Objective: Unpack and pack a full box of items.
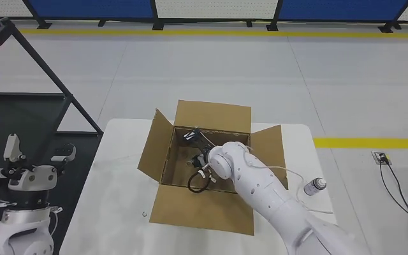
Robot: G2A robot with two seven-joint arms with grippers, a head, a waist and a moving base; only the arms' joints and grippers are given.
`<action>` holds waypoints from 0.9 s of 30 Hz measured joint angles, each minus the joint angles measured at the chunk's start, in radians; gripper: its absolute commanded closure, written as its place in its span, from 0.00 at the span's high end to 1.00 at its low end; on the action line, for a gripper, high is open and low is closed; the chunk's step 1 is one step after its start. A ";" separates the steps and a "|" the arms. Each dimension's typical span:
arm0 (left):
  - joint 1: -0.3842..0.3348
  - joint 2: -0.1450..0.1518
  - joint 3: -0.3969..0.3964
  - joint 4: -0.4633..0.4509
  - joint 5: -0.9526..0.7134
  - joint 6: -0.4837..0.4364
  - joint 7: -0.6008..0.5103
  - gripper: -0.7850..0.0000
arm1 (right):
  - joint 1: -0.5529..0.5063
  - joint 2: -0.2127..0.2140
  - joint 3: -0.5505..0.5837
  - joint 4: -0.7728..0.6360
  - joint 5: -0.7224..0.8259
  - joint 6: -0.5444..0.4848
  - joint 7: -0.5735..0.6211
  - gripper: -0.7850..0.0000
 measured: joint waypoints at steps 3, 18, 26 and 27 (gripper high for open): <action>0.000 0.000 0.002 0.000 0.002 0.001 -0.004 1.00 | -0.010 0.005 0.011 -0.018 -0.013 0.004 -0.008 1.00; -0.019 0.002 0.024 0.006 0.010 0.016 -0.021 1.00 | -0.302 0.176 0.291 -0.590 -0.205 0.050 -0.030 1.00; -0.026 0.002 0.038 0.007 0.015 0.023 -0.031 1.00 | -0.614 0.252 0.507 -1.059 -0.337 0.067 -0.060 1.00; -0.027 0.003 0.040 0.007 0.016 0.024 -0.032 1.00 | -0.640 0.256 0.525 -1.094 -0.350 0.076 -0.077 1.00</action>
